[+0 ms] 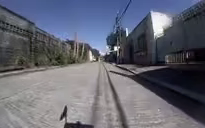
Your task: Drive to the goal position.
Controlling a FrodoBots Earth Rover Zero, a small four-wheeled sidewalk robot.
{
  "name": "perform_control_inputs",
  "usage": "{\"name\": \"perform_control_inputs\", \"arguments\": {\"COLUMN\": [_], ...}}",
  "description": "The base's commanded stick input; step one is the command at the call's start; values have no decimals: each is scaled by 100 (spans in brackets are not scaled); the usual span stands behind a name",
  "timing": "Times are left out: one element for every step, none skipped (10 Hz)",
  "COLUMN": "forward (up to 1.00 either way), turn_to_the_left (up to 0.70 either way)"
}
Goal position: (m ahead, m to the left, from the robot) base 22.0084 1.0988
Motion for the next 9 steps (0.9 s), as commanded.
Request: {"name": "perform_control_inputs", "arguments": {"forward": [70, 70, 70, 70, 70, 70, 70, 70, 70], "turn_to_the_left": [0, 0, 0, 0, 0, 0, 0, 0, 0]}}
